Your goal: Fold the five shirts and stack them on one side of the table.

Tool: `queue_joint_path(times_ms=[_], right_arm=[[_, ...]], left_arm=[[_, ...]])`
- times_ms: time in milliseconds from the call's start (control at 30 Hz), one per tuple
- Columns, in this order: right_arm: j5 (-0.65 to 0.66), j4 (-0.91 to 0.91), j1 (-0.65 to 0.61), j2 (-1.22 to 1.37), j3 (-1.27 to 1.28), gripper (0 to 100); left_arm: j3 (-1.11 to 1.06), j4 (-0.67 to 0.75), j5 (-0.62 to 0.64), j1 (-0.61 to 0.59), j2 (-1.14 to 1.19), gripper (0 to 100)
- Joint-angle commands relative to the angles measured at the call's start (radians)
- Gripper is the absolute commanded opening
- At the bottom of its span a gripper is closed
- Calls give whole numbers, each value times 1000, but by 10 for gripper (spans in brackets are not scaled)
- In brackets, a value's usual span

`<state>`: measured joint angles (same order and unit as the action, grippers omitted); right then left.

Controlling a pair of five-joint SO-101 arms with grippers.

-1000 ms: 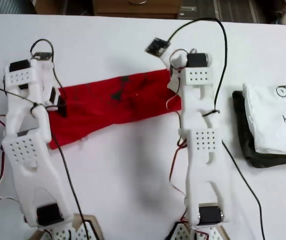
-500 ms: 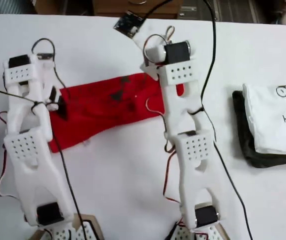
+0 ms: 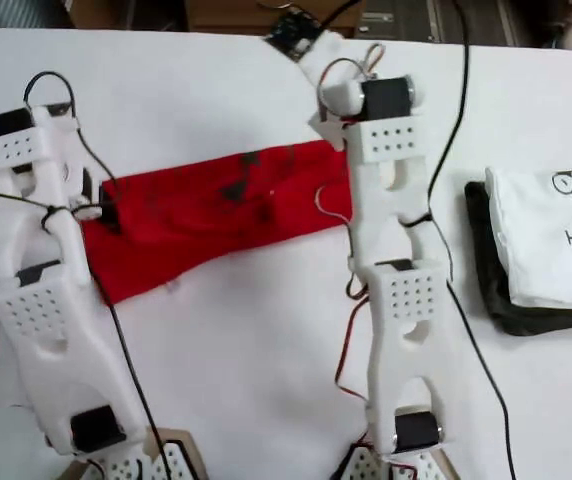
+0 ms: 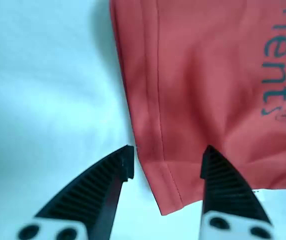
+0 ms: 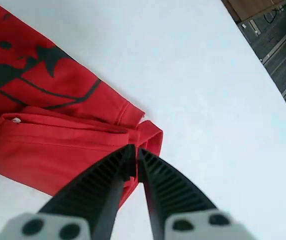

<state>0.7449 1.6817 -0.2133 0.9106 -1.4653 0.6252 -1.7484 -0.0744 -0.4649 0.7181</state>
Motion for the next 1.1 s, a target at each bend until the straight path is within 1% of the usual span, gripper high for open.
queue_joint_path(times_ms=[0, 100, 200, 333, 500, 800, 967, 1067], right_arm=[[-3, -24, 44, -77, -40, 22], [-3, -67, 71, -77, -40, 22], [-3, -102, 122, -77, -40, 22], [-3, -105, 166, -77, -46, 22], [-3, -105, 154, -77, -43, 22], [-3, -104, 128, -77, -40, 22], [-3, -104, 128, -76, -40, 22], [-3, -104, 128, -76, -40, 22]], left_arm=[[-1, 14, 8, -9, -64, 245], [-4, 31, 9, -15, -64, 245], [4, 31, 40, -46, -41, 245], [4, 35, 35, -66, 37, 245], [7, 69, -9, -63, 109, 245], [-2, 71, -26, -60, 127, 245], [5, 61, -29, -40, 170, 245], [25, 28, -60, -28, 229, 245]])
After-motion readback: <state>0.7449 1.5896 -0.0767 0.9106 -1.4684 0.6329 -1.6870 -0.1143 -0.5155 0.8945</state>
